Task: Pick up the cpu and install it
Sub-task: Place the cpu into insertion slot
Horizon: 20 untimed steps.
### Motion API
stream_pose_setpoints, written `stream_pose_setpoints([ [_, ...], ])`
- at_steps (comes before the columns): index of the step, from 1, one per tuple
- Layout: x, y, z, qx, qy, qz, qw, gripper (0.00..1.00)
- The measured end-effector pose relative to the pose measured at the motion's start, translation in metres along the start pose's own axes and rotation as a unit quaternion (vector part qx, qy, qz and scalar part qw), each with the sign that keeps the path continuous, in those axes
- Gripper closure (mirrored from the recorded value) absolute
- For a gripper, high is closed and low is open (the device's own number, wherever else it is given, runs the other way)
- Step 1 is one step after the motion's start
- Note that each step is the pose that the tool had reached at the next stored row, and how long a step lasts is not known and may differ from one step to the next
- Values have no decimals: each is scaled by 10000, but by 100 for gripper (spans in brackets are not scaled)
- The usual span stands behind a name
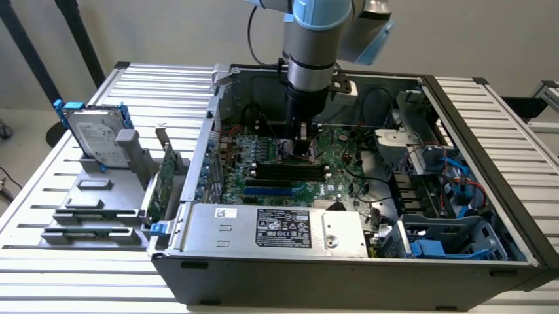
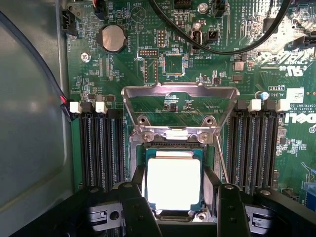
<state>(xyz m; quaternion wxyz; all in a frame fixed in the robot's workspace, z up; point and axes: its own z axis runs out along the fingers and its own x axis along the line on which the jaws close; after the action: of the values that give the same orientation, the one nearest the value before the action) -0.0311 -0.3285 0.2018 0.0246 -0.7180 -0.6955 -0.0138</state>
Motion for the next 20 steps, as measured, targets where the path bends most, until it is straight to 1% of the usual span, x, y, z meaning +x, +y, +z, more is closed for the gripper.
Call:
stream_pose_setpoints([
  [9,1,-1,17,-4,-10,0,10000,45],
  [11,0,-3,36,-5,-21,0,10000,45],
  [19,0,-3,36,-5,-21,0,10000,45],
  [20,0,-3,36,-5,-21,0,10000,44],
])
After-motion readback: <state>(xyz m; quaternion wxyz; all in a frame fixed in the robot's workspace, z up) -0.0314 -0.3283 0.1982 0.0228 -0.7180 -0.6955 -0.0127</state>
